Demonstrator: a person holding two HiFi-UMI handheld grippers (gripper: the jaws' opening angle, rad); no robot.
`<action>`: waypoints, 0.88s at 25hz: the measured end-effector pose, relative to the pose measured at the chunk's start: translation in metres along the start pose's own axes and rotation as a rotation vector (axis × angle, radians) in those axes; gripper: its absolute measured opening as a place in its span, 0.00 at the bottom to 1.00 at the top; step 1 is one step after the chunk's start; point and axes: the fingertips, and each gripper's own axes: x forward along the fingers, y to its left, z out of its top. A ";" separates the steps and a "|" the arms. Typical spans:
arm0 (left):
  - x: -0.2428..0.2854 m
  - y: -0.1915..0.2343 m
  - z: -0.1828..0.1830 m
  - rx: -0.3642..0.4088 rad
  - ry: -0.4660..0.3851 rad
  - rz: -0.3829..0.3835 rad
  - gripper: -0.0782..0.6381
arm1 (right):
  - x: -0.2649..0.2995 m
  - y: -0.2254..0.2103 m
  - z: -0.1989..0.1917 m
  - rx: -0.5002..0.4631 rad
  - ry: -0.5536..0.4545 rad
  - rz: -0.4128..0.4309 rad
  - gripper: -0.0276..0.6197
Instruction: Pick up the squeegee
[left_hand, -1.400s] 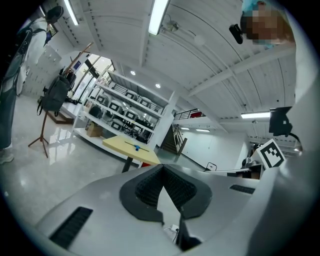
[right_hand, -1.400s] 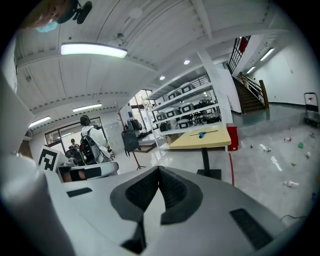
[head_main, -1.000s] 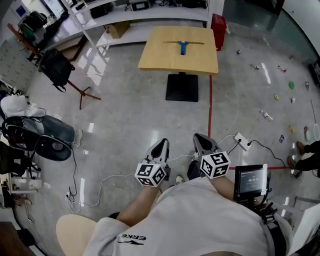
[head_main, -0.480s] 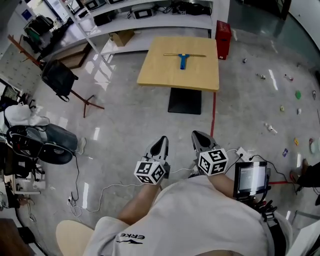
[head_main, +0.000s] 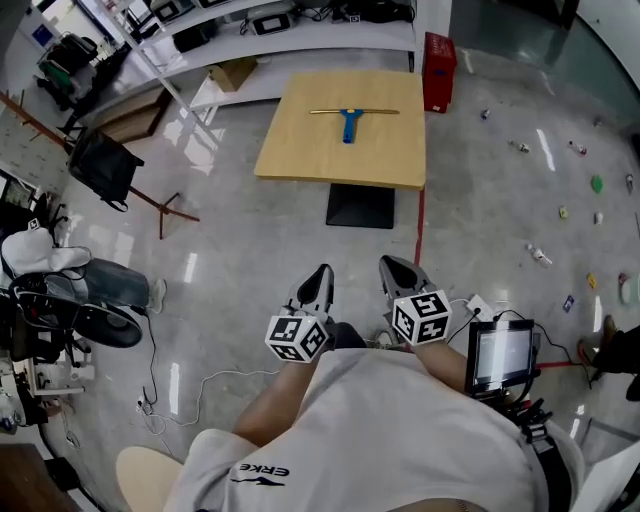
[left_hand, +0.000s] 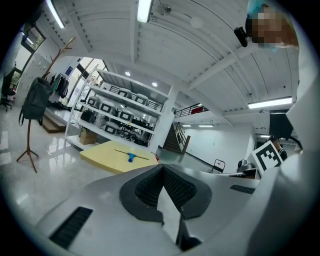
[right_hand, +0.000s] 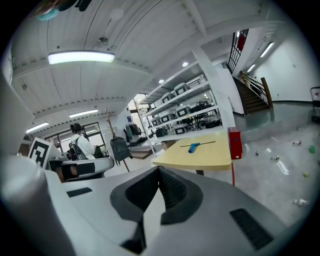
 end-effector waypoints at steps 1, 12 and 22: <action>0.006 0.000 -0.001 0.001 0.008 -0.003 0.11 | 0.001 -0.005 0.000 -0.002 0.005 -0.006 0.05; 0.084 0.043 0.013 -0.009 0.060 -0.054 0.12 | 0.064 -0.047 0.020 0.014 0.033 -0.090 0.05; 0.157 0.126 0.064 -0.015 0.072 -0.108 0.12 | 0.165 -0.054 0.063 -0.017 0.069 -0.141 0.05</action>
